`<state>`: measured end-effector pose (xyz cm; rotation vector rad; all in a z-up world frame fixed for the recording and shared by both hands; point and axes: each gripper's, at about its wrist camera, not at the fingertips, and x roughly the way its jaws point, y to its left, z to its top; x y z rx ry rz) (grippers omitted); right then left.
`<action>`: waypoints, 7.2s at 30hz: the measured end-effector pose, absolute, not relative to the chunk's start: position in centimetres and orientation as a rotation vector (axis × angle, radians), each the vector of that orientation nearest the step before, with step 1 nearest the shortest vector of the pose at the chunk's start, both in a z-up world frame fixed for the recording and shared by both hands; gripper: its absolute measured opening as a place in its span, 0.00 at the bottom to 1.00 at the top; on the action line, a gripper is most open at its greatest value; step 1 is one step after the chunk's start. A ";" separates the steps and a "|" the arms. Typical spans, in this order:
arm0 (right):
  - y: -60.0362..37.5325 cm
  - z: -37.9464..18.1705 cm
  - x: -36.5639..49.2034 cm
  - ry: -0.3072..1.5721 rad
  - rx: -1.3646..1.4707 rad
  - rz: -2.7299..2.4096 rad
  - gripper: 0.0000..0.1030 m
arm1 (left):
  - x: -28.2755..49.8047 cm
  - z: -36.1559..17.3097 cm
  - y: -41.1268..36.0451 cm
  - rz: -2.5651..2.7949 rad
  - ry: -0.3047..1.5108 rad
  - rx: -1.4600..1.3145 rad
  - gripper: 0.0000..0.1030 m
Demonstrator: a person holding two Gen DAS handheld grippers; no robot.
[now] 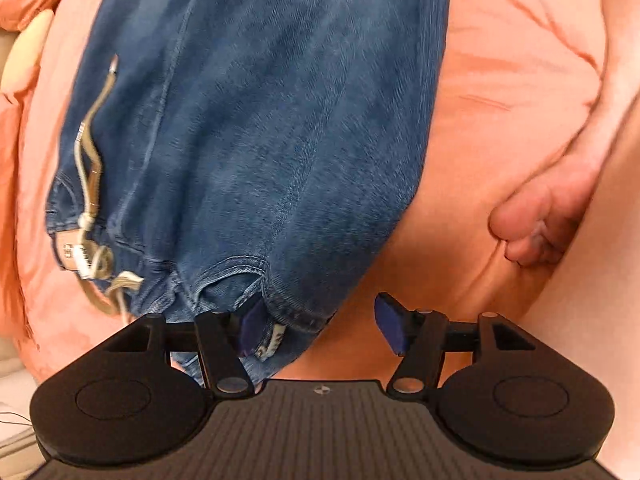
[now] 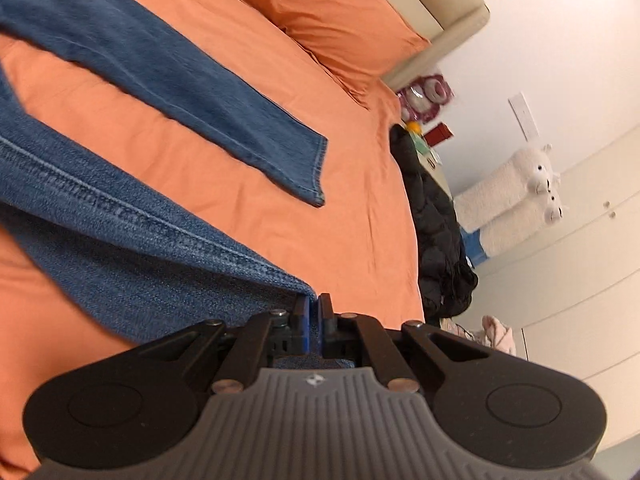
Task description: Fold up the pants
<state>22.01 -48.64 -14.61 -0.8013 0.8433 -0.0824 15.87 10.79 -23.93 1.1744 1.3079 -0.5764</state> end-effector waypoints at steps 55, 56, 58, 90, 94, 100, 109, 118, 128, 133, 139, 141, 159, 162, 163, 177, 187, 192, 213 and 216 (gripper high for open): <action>-41.2 -28.1 60.3 1.054 -1.143 -0.100 0.00 | 44.7 -19.5 21.3 -0.069 1.167 0.456 0.23; -40.9 -28.4 60.1 1.052 -1.149 -0.107 0.00 | 44.6 -19.2 21.6 -0.065 1.163 0.419 0.17; -40.7 -28.5 60.5 1.040 -1.136 -0.133 0.00 | 44.4 -18.1 22.5 -0.056 1.137 0.325 0.16; -33.2 -21.3 37.7 1.073 0.209 0.070 0.50 | 25.4 -12.0 33.9 0.242 0.919 -0.469 0.86; -29.0 -22.5 34.1 1.064 0.300 0.140 0.50 | 22.5 -16.5 35.2 0.257 0.877 -0.697 0.86; -24.0 -25.0 31.4 1.078 0.447 0.173 0.51 | 22.0 -22.8 35.4 0.277 0.823 -0.953 0.86; -18.6 -24.9 31.4 1.033 0.501 0.268 0.50 | 27.1 -24.0 35.8 0.262 0.731 -0.895 0.75; -9.4 -23.7 29.5 0.944 -0.027 0.489 0.51 | 29.9 -17.9 34.4 0.391 0.784 -0.655 0.24; -3.9 -22.7 25.6 0.676 -0.441 0.565 0.60 | 30.2 -11.0 32.8 0.462 0.753 -0.555 0.14; -3.3 -20.9 25.8 0.493 -0.524 0.447 0.63 | 30.7 -11.3 32.9 0.475 0.801 -0.521 0.14; -3.8 -22.5 27.7 0.673 -0.518 0.483 0.59 | 31.0 -11.0 32.7 0.472 0.812 -0.500 0.14; -4.4 -22.7 26.4 0.698 -0.490 0.517 0.56 | 31.0 -10.9 32.5 0.467 0.814 -0.487 0.14; 0.8 -25.9 27.0 0.605 -0.705 0.510 0.01 | 31.2 -11.5 32.6 0.483 0.859 -0.464 0.14; 0.1 -24.4 24.9 0.620 -0.705 0.564 0.00 | 30.3 -11.8 32.4 0.506 0.870 -0.418 0.13; 0.1 -23.9 24.2 0.621 -0.704 0.586 0.00 | 29.7 -11.8 32.6 0.517 0.874 -0.409 0.13; 1.9 -22.7 18.0 0.867 -0.446 0.768 0.00 | 20.4 -18.4 39.1 0.651 1.033 -0.432 0.14; -5.1 -19.9 19.2 0.955 -0.306 0.689 0.33 | 20.0 -16.3 40.1 0.507 1.093 -0.293 0.63; -13.0 -18.0 21.4 0.970 -0.251 0.581 0.33 | 19.1 -12.1 40.9 0.366 1.031 -0.281 0.67; -44.8 -15.3 48.7 0.926 0.096 -0.101 0.59 | 32.1 -18.7 42.0 0.386 1.135 -0.381 0.87; -46.6 -17.3 52.9 0.951 0.161 -0.151 0.55 | 32.8 -19.9 42.1 0.408 1.172 -0.404 0.87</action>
